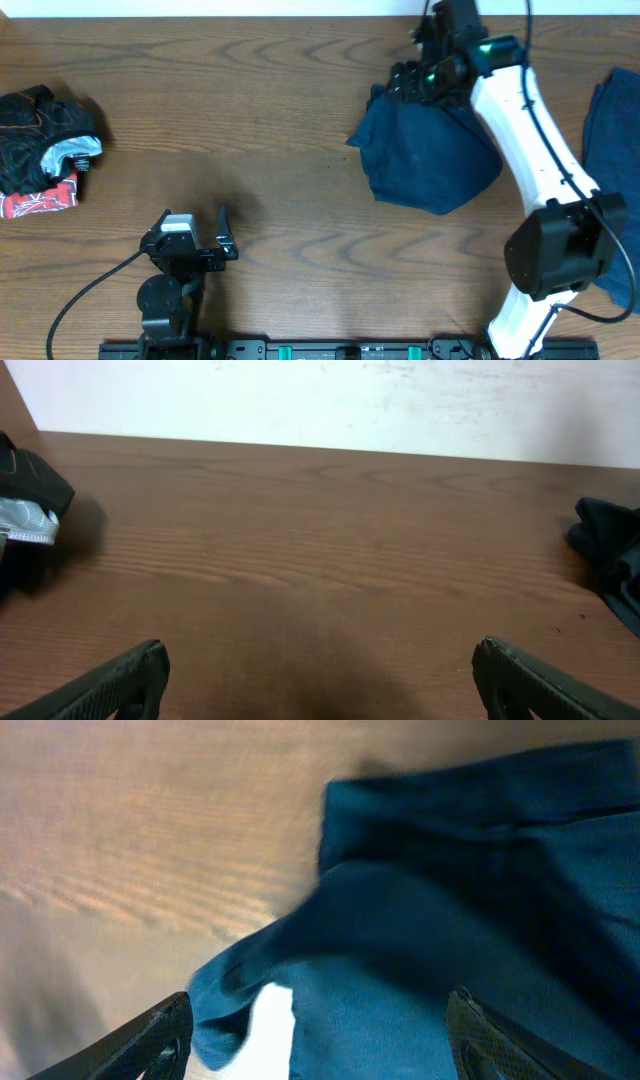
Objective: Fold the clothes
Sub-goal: 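Drag the navy shorts to table center and release with right gripper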
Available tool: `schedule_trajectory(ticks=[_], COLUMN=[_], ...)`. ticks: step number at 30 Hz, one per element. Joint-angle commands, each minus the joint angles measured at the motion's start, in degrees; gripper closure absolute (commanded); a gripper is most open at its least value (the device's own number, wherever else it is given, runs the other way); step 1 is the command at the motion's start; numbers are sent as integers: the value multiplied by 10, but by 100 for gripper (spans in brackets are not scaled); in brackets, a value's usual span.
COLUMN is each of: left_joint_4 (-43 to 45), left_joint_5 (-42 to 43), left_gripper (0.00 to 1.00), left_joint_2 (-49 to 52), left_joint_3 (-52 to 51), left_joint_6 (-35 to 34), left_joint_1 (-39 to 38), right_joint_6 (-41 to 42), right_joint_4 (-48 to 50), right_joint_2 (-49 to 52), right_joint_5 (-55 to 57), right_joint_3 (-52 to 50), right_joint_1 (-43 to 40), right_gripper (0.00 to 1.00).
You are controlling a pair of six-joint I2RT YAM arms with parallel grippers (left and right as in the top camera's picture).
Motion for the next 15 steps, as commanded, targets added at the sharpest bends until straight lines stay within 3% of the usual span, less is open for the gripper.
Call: schedule_trajectory(ticks=[1,15], left_joint_4=[-5,-5], left_joint_5=[1,1], left_gripper=[2,2], left_joint_2=[-3,-3], left_joint_3=[-14,-14], left_joint_6=[-5,-5], left_joint_1=[-2,-2], right_joint_6=[-1,-24], right_joint_4=[-12,-125], right_joint_2=[-48,-155], right_joint_5=[-2,-1], right_joint_3=[39,57], right_joint_1=[-35,-111], right_gripper=[21,18])
